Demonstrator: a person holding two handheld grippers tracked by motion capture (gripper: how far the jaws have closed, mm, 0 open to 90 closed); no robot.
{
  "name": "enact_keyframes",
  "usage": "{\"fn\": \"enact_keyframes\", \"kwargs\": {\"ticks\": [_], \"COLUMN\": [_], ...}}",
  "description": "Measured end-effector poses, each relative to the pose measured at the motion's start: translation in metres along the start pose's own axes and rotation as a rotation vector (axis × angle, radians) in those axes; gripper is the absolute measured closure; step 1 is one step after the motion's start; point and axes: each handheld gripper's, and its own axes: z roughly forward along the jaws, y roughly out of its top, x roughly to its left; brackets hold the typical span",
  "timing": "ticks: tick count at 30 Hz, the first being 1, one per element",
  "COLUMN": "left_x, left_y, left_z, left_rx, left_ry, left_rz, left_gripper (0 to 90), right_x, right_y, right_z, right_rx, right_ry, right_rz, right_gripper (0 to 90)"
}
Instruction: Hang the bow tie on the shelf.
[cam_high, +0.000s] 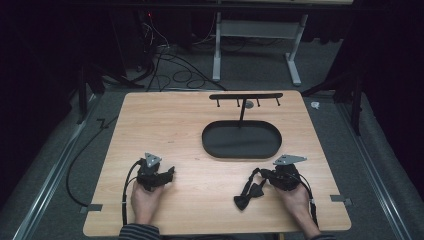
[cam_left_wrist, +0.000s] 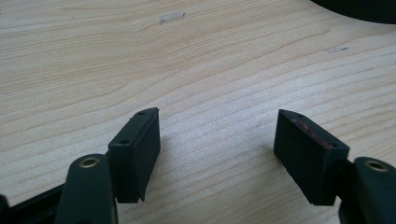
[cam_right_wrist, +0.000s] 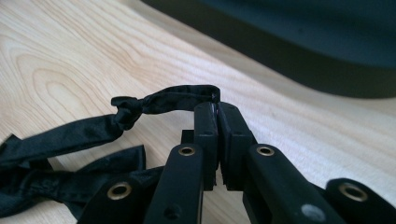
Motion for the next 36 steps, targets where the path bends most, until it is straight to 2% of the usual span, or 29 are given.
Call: {"fn": "enact_keyframes", "kwargs": {"ticks": [7,14,17,18,22,28,36], "left_x": [0.0,0.0,0.0,0.0,0.0,0.0,-0.001], "left_y": [0.0,0.0,0.0,0.0,0.0,0.0,0.0], "left_z": [0.0,0.0,0.0,0.0,0.0,0.0,0.0], "left_rx": [0.001,0.0,0.0,0.0,0.0,0.001,0.001], "left_ry": [0.001,-0.001,-0.001,0.0,0.001,0.003,0.004], "left_rz": [0.001,-0.001,0.0,0.0,0.001,0.002,0.001], "left_gripper": [32.1,32.1,32.2,32.2,32.2,32.4,32.2], "right_x": [0.004,0.004,0.003,0.001,0.0,-0.005,-0.011], "right_y": [0.015,0.036,0.043,0.05,0.065,0.081,0.097], "right_z": [-0.012,-0.021,-0.026,-0.032,-0.041,-0.047,-0.05], "right_rx": [-0.073,-0.113,-0.139,-0.162,-0.19,-0.212,-0.226], "right_ry": [-0.02,-0.025,-0.036,-0.044,-0.061,-0.079,-0.076], "right_rz": [-0.047,-0.086,-0.086,-0.093,-0.124,-0.135,-0.13], "right_gripper": [88.6,88.6,88.6,88.7,88.7,88.7,88.7]}}
